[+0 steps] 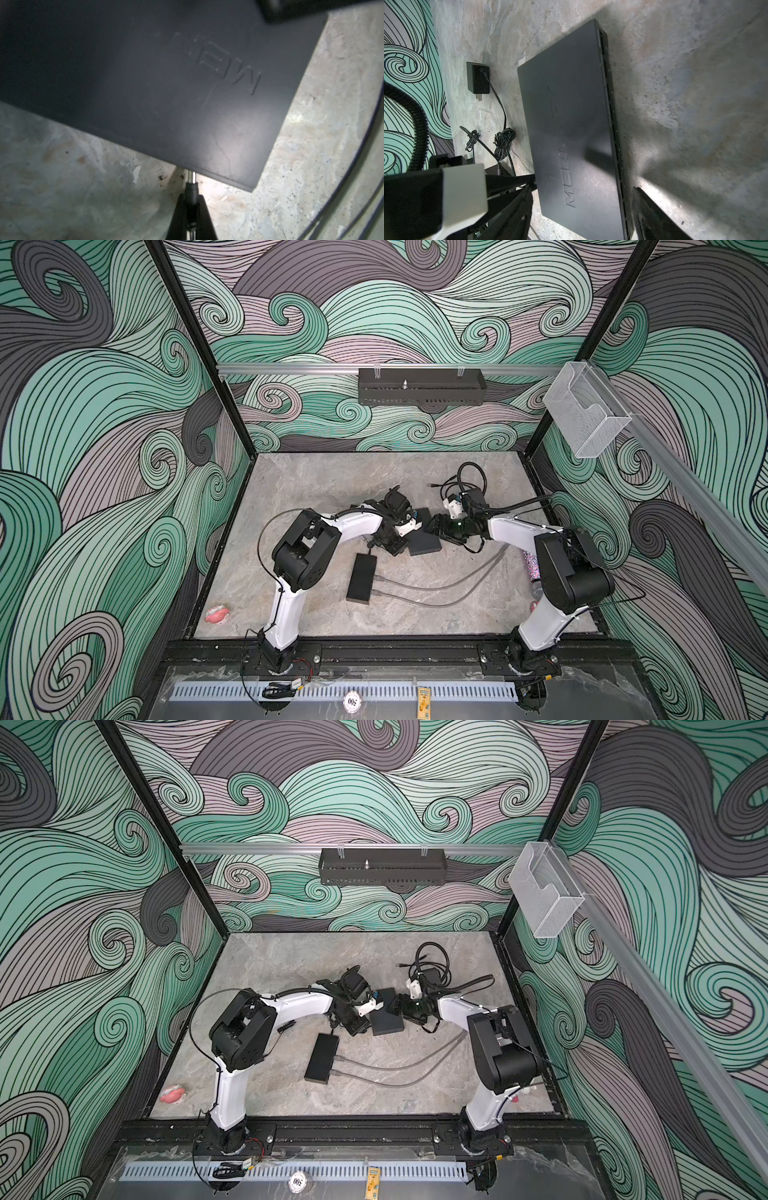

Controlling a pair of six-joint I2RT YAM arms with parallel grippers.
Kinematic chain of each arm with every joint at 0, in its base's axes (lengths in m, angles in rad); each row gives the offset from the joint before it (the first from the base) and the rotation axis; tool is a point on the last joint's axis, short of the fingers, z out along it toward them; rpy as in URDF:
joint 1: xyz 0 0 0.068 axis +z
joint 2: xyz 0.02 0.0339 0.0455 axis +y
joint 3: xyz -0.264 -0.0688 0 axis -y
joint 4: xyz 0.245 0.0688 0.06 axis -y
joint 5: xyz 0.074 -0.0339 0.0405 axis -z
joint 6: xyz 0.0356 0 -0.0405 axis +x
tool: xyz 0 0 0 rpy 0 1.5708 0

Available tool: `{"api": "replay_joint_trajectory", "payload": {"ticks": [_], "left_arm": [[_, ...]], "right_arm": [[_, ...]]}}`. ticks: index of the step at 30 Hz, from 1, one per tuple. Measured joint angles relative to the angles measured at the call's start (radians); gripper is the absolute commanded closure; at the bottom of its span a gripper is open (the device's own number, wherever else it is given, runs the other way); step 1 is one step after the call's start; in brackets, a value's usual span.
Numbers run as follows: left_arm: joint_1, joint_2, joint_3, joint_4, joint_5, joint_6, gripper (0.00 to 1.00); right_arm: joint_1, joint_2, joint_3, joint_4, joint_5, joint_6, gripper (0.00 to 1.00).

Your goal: Insert the plug into the switch port

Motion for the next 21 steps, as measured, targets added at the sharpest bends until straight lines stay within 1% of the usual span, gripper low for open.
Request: {"api": "replay_joint_trajectory", "payload": {"ticks": [4,21], "left_arm": [[-0.002,0.0,0.0,0.001,0.002,0.0,1.0],[-0.003,0.0,-0.002,0.011,0.003,0.0,1.0]], "right_arm": [[0.0,0.012,0.0,0.003,-0.005,0.001,0.27],[-0.001,0.046,0.008,0.008,-0.042,0.001,0.31]]}}
